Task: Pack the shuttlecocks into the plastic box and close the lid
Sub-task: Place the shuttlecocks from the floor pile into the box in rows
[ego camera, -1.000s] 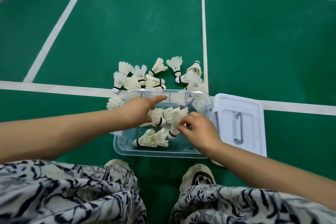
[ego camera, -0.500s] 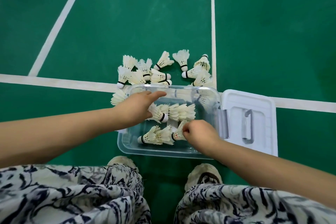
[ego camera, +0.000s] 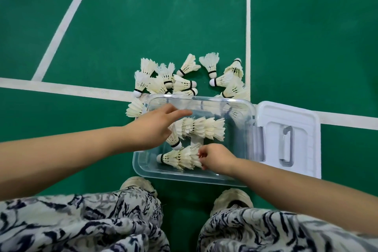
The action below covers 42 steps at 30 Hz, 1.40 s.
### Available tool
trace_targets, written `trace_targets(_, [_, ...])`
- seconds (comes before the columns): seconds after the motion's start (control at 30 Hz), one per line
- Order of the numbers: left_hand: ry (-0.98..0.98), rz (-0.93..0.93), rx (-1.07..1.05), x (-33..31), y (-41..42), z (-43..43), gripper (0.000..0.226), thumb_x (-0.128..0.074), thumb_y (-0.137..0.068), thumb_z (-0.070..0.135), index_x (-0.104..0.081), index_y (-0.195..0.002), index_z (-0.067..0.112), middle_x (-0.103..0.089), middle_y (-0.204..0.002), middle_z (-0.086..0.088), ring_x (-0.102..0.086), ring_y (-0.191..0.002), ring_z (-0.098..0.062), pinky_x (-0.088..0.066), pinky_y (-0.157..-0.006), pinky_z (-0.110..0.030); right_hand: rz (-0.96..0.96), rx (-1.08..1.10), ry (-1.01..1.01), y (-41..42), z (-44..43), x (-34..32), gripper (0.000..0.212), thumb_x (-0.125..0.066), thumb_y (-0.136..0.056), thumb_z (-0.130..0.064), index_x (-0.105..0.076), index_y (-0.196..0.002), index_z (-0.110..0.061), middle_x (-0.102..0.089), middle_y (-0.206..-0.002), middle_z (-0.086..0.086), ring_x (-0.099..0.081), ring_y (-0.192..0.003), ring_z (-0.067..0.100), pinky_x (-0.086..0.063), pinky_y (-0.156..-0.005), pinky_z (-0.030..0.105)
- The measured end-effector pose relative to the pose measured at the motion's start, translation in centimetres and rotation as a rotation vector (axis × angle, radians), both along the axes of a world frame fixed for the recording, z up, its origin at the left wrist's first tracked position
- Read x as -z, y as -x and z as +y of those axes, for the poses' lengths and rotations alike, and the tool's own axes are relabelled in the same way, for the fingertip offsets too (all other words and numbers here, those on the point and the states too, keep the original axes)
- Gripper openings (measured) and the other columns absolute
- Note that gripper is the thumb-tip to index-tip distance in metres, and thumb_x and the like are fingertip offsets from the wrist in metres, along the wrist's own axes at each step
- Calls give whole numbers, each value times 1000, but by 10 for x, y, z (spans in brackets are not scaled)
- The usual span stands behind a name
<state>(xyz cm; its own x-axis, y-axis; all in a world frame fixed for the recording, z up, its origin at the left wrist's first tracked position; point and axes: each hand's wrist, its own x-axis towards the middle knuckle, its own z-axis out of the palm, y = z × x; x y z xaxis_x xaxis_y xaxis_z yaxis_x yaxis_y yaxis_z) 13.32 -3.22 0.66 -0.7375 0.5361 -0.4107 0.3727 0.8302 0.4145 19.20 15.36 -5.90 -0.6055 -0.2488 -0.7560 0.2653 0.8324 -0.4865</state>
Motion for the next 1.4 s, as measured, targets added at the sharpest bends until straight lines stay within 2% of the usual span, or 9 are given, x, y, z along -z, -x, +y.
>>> trace_targets(0.13, [-28,-23,0,0,2,-2,69,-47,-87,4,-25,-139,42,-39,-128,4,-45,-85,-10,-43,-83,-26,-40,-26,-49,3,3,0,14,-55,-87,-15,-63,-77,-11,-69,-95,11,-64,-99,28,-51,-86,35])
trace_targets(0.27, [-15,-4,41,0,2,2,69,-50,-86,5,-25,-140,40,-41,-129,2,-46,-83,-11,-45,-85,-31,169,9,-152,11,8,-20,54,-58,-82,-54,-51,-123,-18,-62,-118,2,-60,-105,22,-51,-82,35])
trace_targets(0.43, [54,40,191,-2,-2,17,67,-48,-89,5,-22,-141,40,-43,-132,-1,-51,-110,-21,-44,-91,-37,439,94,36,14,13,-41,70,-63,-81,-47,-28,-140,-35,-37,-142,0,-50,-120,22,-44,-95,36])
trace_targets(0.53, [53,58,270,-13,-8,30,66,-45,-88,-1,-28,-140,36,-40,-138,1,-49,-117,-21,-42,-92,-31,460,124,183,8,15,-46,59,-63,-85,-38,-36,-138,-35,-38,-137,0,-45,-123,20,-39,-103,34])
trace_targets(0.7, [-38,69,344,-30,-15,42,57,-45,-89,1,-38,-135,34,-55,-110,-3,-57,-94,-23,-46,-80,-38,535,134,214,-1,23,-48,33,-63,-86,-30,-61,-117,-19,-49,-123,2,-47,-115,21,-40,-99,37])
trace_targets(0.87, [-100,82,343,-38,-20,50,47,-48,-91,9,-45,-132,33,-55,-112,-2,-56,-98,-21,-43,-81,-33,573,161,253,-9,33,-55,18,-67,-83,-27,-70,-98,-18,-52,-113,1,-44,-111,20,-40,-95,36])
trace_targets(1.1, [-131,65,127,-37,-21,46,35,-55,-87,11,-54,-119,23,-45,-128,2,-49,-113,-18,-39,-98,-33,640,82,-32,-10,42,-60,21,-56,-89,-34,-67,-94,-18,-59,-98,2,-49,-99,20,-39,-80,31])
trace_targets(1.27, [-127,62,72,-33,-19,41,34,-54,-86,9,-55,-117,23,-45,-124,3,-43,-95,-7,-29,-80,-15,588,21,-236,-5,39,-57,18,-46,-90,-24,-61,-89,-14,-67,-93,7,-59,-83,28,-38,-59,29])
trace_targets(1.4, [-128,38,10,-34,-17,38,34,-53,-86,9,-55,-116,24,-45,-123,4,-48,-105,-15,-38,-90,-26,458,-69,-293,7,33,-51,13,-49,-86,-12,-62,-88,-10,-66,-88,9,-52,-72,27,-37,-57,28])
